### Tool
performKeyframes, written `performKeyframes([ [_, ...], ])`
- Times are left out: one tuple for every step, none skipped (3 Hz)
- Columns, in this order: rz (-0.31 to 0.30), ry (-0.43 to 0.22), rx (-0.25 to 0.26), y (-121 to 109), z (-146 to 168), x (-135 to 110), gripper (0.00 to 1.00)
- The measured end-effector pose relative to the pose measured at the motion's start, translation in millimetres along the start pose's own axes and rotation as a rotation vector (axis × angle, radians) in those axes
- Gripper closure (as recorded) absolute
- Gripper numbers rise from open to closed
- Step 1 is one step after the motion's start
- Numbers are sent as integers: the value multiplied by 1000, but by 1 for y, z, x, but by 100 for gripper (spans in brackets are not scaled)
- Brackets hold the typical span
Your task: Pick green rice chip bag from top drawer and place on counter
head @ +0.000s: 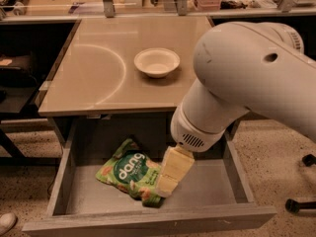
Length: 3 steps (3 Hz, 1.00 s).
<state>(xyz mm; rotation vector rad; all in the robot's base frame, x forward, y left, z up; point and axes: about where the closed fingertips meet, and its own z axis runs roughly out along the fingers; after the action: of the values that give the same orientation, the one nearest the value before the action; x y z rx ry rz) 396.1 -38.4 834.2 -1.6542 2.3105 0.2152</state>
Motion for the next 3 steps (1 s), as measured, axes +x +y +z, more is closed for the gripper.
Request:
performKeyframes([
  [14, -26, -25, 5, 12, -5, 0],
  [38, -54, -24, 6, 47, -25, 0],
  [97, -99, 0, -6, 79, -43, 0],
])
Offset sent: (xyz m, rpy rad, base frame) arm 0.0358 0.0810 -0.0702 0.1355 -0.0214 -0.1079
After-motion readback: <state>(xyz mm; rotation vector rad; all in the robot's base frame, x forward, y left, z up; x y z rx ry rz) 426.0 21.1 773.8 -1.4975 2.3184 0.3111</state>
